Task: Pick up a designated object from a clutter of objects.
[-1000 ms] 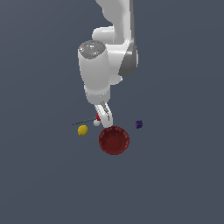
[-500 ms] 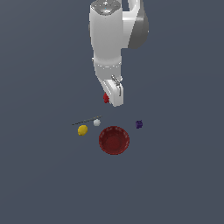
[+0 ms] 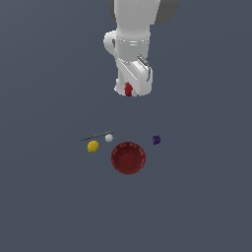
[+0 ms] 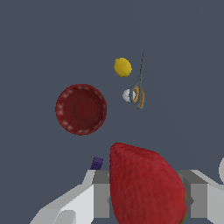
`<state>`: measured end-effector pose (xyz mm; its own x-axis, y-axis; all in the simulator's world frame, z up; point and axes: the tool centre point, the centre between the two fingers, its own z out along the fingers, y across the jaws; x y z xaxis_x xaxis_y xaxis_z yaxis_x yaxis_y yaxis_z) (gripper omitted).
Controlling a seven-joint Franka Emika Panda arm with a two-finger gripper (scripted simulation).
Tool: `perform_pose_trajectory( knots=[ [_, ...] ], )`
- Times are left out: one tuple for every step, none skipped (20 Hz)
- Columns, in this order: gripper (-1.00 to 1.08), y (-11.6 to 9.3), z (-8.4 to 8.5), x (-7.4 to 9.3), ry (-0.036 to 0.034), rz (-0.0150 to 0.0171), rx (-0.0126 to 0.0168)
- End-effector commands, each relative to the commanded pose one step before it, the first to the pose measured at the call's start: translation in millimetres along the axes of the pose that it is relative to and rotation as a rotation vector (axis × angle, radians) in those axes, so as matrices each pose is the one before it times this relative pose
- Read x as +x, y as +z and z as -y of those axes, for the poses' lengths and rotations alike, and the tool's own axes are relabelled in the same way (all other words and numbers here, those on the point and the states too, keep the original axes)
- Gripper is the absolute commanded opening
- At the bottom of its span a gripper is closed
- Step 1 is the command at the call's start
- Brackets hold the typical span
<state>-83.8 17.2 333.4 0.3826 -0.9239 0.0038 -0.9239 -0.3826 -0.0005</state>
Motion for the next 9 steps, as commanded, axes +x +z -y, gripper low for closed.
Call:
perform_pose_trajectory(
  knots=[
    [-1.00,-11.56,-3.45,-7.78,0.00013,0.00026,-0.00087],
    [-1.00,-3.56,-0.89,-2.34,-0.00015,0.00046,0.00005],
    [-1.00,-3.07,-0.74,-2.04,-0.00017,0.00046,0.00003],
    [-1.00,-2.65,-0.62,-1.81,0.00000,0.00000,0.00000],
    [-1.00,-2.11,-0.48,-1.40,-0.00017,0.00046,0.00003],
    [-1.00,-1.69,-0.38,-1.17,0.00000,0.00000,0.00000],
    [-1.00,-1.15,-0.25,-0.75,-0.00017,0.00046,0.00003],
    [-1.00,-0.73,-0.16,-0.50,0.00000,0.00000,0.00000],
    [-1.00,-0.24,-0.05,-0.17,0.00000,0.00000,0.00000]
  ],
)
